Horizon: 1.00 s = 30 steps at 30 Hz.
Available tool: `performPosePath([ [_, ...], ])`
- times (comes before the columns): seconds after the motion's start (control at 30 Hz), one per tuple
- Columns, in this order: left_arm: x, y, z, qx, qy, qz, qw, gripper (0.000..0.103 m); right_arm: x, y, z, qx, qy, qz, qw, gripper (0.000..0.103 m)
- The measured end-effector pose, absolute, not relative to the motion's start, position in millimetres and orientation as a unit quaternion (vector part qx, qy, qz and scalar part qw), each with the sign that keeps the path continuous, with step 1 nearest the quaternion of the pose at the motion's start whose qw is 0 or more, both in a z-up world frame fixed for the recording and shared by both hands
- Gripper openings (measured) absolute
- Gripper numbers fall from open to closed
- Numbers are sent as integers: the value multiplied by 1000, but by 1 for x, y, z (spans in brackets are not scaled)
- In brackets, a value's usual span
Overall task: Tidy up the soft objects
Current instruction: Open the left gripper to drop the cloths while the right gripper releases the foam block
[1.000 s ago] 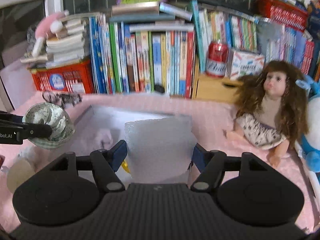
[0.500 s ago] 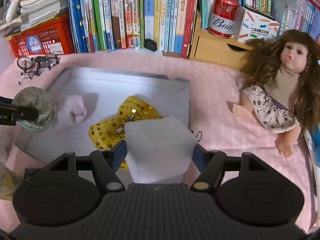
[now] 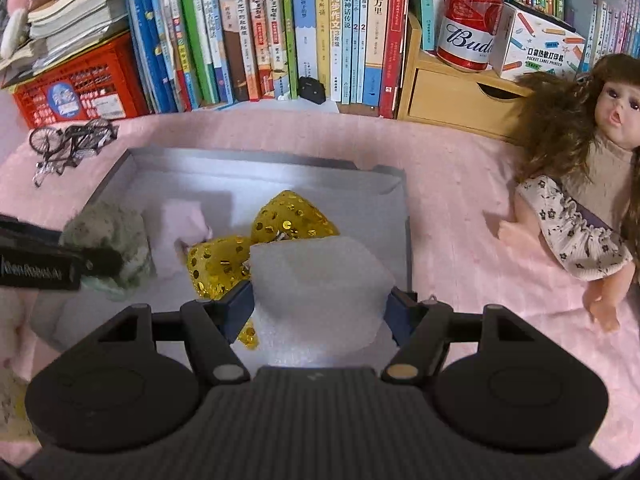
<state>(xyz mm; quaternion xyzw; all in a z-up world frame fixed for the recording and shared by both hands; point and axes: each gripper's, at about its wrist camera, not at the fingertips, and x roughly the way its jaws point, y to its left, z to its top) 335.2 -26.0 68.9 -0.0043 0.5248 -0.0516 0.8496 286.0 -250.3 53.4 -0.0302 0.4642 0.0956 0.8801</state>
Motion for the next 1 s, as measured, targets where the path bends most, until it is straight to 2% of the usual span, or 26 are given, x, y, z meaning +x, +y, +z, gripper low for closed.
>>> performPosePath([
  [0.37, 343, -39, 57, 3, 537, -53, 842, 55, 290, -249, 49, -38, 472, 102, 875, 72],
  [0.43, 343, -38, 56, 2, 541, -53, 839, 59, 286, -247, 49, -49, 473, 111, 872, 74],
  [0.5, 342, -37, 55, 0, 544, -50, 837, 65, 283, -246, 49, -56, 471, 113, 873, 83],
  [0.57, 342, -36, 57, 1, 544, -50, 837, 68, 282, -248, 50, -51, 471, 117, 873, 87],
  [0.67, 339, -34, 61, -1, 539, -51, 841, 74, 281, -253, 54, -32, 472, 123, 872, 91],
  [1.0, 317, -28, 86, -14, 516, -53, 855, 74, 262, -261, 74, -10, 457, 125, 881, 92],
])
